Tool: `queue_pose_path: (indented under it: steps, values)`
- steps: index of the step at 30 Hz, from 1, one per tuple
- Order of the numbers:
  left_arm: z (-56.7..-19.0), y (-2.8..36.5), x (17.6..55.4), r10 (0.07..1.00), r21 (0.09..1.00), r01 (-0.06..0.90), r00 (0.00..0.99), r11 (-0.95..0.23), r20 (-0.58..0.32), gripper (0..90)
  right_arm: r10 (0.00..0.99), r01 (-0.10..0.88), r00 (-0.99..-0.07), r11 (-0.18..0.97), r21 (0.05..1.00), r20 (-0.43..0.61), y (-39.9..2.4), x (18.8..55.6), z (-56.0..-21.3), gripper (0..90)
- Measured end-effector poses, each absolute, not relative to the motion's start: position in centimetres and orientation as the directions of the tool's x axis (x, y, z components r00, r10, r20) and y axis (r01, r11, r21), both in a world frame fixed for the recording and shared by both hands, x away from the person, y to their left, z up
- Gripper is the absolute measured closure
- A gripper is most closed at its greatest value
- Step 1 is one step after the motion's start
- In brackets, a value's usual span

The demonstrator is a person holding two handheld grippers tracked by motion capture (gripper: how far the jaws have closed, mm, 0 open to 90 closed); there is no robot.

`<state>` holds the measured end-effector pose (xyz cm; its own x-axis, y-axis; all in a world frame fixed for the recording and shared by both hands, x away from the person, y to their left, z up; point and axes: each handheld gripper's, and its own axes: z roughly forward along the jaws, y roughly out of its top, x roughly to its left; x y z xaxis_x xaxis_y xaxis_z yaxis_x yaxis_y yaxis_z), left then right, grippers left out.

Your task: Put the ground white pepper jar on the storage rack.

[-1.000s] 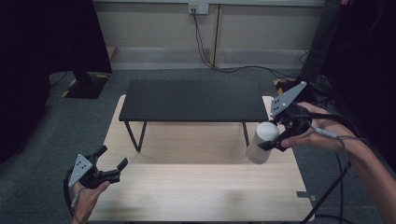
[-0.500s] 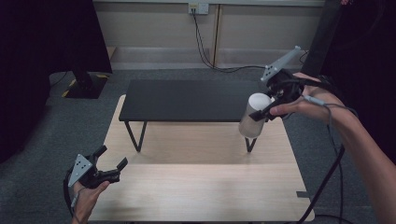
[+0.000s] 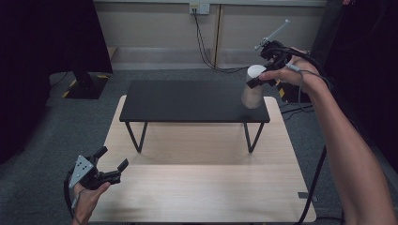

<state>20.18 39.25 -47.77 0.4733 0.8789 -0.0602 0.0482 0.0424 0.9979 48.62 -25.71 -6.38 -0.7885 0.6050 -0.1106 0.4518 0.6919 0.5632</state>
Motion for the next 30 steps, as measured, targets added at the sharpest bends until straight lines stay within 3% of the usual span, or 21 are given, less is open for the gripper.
queue_pose_path:
  steps: [10,21,23,24,30]
  values:
    - [-47.8,39.2,20.3,0.877,0.998,0.051,0.477,0.038,-0.058,0.0,0.696,0.542,-0.712,0.625,0.562,-0.088,-25.8,52.9,-8.1,34.1]
    - [-47.8,39.2,20.3,0.875,0.998,0.052,0.480,0.036,-0.057,0.0,0.702,0.559,-0.710,0.606,0.566,-0.051,-26.3,54.2,-9.2,33.5]
    - [-47.8,39.2,20.3,0.874,0.998,0.052,0.482,0.036,-0.056,0.0,0.708,0.557,-0.704,0.601,0.574,-0.059,-26.3,54.0,-9.3,31.2]
    - [-47.8,39.2,20.3,0.874,0.998,0.051,0.482,0.039,-0.058,0.0,0.722,0.561,-0.691,0.572,0.598,-0.043,-26.9,53.7,-9.4,22.8]
    - [-47.8,39.2,20.3,0.874,0.998,0.050,0.482,0.040,-0.059,0.0,0.715,0.519,-0.696,0.562,0.644,-0.064,-28.7,51.8,-8.1,13.1]
